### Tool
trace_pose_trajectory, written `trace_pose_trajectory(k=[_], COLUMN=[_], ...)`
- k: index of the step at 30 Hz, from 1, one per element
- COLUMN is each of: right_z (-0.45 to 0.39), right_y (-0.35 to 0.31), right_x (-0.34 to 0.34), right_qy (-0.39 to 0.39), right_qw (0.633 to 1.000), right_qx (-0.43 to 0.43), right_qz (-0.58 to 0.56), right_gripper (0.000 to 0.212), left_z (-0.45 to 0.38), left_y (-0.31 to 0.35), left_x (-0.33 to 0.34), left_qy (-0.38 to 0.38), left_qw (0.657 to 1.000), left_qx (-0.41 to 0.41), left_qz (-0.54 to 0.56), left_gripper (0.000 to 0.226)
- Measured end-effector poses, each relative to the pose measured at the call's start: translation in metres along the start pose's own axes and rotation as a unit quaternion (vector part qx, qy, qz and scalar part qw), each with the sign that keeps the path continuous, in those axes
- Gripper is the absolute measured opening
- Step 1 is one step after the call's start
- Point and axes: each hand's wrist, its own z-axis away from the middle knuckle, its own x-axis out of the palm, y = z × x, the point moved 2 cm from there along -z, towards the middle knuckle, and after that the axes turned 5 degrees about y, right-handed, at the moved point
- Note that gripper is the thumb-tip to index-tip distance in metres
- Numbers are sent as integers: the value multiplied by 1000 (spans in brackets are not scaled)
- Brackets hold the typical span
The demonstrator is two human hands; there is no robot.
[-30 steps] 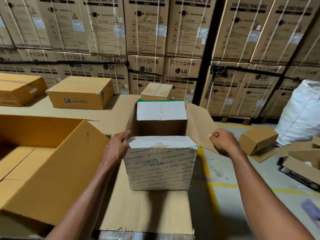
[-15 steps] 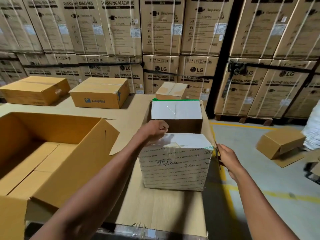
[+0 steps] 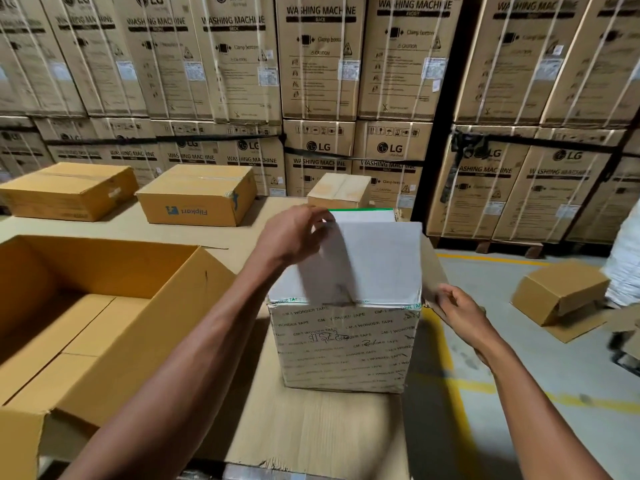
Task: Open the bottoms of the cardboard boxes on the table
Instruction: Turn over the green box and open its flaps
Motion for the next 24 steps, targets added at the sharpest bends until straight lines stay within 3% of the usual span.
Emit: trace_pose_trajectory(k=[2, 4, 6, 8, 11, 13, 17, 21, 24], right_z=[-4, -3, 0, 3, 7, 9, 11, 2, -10], right_y=[-9, -21, -30, -39, -49, -54, -66, -96, -131], right_x=[1, 2, 6, 8, 8, 9, 7, 9, 28], right_qy=[6, 9, 4, 9, 27, 36, 53, 130, 105], right_qw=[1000, 1000, 1000, 998, 996, 995, 992, 977, 960], right_qx=[-14, -18, -13, -18, -24, -31, -51, -167, -261], right_qz=[-1, -10, -24, -51, -82, -92, -104, -20, 4], right_gripper=[62, 64, 53, 45, 36, 33, 29, 25, 15], left_z=[24, 53, 81, 106, 130, 135, 130, 118, 117], left_y=[11, 22, 25, 26, 20, 19, 23, 19, 15], left_x=[-30, -55, -69, -70, -43, -13, 39, 66, 76], left_qy=[36, 7, -110, -246, -322, -307, -196, -168, -156], left_qw=[999, 999, 986, 943, 913, 931, 980, 984, 986], left_qx=[23, 29, 28, 5, -34, -34, 2, -64, -62], left_qz=[16, 36, 126, 226, 248, 193, 46, 1, -13], left_gripper=[19, 18, 19, 28, 42, 44, 55, 84, 60])
